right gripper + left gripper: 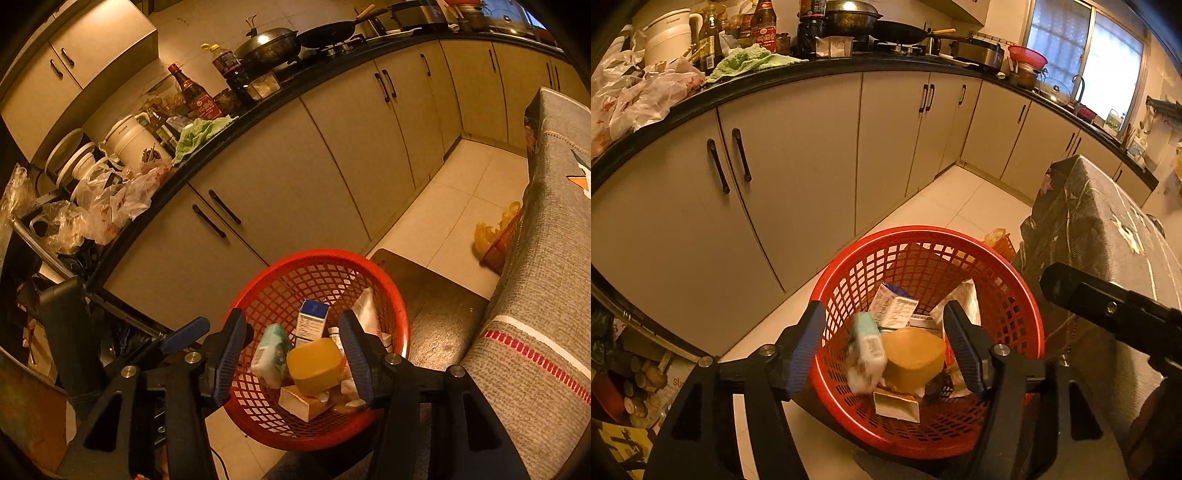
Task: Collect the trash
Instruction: 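Open both tools to drop the packs into the red basket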
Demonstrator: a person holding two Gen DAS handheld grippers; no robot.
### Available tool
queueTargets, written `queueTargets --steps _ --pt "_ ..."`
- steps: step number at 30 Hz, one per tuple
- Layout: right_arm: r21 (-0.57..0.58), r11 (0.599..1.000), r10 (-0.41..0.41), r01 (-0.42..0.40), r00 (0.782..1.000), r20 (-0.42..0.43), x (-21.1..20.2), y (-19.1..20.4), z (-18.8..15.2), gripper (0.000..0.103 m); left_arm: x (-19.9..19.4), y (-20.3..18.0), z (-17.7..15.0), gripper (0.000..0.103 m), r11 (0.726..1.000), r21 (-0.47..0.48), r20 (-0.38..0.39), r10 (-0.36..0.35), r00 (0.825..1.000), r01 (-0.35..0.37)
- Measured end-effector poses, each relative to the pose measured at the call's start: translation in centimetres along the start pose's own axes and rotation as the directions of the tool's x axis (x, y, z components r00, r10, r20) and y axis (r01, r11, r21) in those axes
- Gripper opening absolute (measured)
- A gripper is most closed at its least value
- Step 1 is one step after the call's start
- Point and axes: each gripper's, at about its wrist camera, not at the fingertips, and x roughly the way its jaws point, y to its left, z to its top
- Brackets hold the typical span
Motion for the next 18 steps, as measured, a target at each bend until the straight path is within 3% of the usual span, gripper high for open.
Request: queueTargets --steps 5,11,14,18 --pt "-0.016 1.0 -0.011 0.012 0.999 0.048 -2.6 0.6 0.3 0.057 -2.3 -0.2 -0.1 0.068 1.0 -0.001 0.034 0.018 0.999 -0.018" --pt "-0.032 0.999 -0.017 0.02 0.995 0.098 -6.5 1.2 -0.5 0.061 -6.7 -1.3 -0.6 0.083 0.996 -0.012 0.162 0.095 0.982 -0.094" --pt "-0.035 0.999 -0.022 0.026 0.994 0.106 -7.9 1.3 -1.4 0.061 -9.6 -2.1 -1.0 0.093 0.987 -0.026 0.271 0.162 0.949 -0.161" --pt "-0.034 0.999 -0.027 0.031 0.992 0.123 -10.3 1.3 -3.0 0.061 -13.6 -2.9 -2.0 0.1 0.969 -0.072 0.408 0.244 0.879 -0.236"
